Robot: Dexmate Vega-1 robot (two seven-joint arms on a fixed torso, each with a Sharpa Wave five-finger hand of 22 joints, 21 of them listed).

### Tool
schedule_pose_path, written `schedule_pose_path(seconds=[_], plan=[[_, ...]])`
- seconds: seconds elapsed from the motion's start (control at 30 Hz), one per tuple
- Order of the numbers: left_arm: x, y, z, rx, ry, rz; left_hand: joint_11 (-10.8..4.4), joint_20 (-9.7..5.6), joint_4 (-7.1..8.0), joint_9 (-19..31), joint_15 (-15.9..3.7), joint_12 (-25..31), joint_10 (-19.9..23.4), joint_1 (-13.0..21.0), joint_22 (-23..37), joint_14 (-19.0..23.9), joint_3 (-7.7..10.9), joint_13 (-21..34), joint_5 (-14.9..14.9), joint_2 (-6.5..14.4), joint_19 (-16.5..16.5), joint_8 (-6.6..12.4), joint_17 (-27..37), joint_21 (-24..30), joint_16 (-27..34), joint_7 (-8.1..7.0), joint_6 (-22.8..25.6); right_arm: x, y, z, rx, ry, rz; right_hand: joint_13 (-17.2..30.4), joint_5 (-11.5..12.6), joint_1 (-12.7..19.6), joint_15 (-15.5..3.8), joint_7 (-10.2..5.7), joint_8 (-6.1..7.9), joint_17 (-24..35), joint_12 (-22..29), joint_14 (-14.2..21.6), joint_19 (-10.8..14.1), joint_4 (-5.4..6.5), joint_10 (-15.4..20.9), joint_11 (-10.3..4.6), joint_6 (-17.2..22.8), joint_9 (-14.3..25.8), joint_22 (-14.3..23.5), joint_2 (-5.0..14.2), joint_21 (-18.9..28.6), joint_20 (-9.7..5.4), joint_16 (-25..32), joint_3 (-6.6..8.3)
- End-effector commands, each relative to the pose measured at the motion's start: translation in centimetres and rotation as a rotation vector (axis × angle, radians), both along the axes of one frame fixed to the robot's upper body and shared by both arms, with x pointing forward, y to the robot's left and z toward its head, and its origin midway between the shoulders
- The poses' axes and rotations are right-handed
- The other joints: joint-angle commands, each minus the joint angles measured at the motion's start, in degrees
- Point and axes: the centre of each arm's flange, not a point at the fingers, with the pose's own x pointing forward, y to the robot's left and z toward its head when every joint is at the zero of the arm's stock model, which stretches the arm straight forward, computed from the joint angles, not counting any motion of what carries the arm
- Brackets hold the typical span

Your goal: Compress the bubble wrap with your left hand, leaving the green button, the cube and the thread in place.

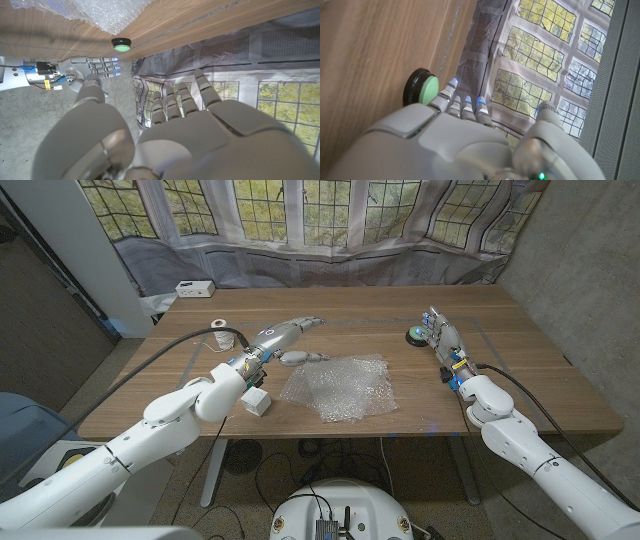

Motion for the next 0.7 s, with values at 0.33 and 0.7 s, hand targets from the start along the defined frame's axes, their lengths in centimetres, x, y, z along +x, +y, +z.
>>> schedule_pose_path(seconds=[0.33,0.7], plan=[[1.6,-0.9,-1.4,0.068,0.036,0.047,-0.66,0.07,0.1,0.2,-0.29,0.6,0.9,2.1,0.1,1.3,0.87,0.1,0.5,-0.3,2.0,0.44,0.1,0.6,0.2,0.34,1.8,0.7,0.2,-0.3,0.009,0.007,0.006,0.1,0.1,0.2,0.15,-0.06,0.25,0.2,-0.1,0.4,0.3,-0.05,0.3,0.11,0.7,0.2,0.2,0.03,0.0,0.2,-0.1,-0.2],[2.0,-1.8,-2.2,0.096,0.044,0.021,-0.75,0.09,0.4,0.2,-0.65,1.0,2.0,2.7,0.1,2.6,0.96,0.1,0.3,-0.4,3.1,0.7,0.1,0.7,0.4,0.29,3.4,0.6,0.6,-0.4,0.023,0.007,0.01,0.1,0.1,0.3,0.11,-0.09,0.21,0.2,-0.2,0.3,0.3,-0.06,0.3,0.12,0.7,0.2,0.2,0.07,-0.1,0.29,-0.1,-0.22]])
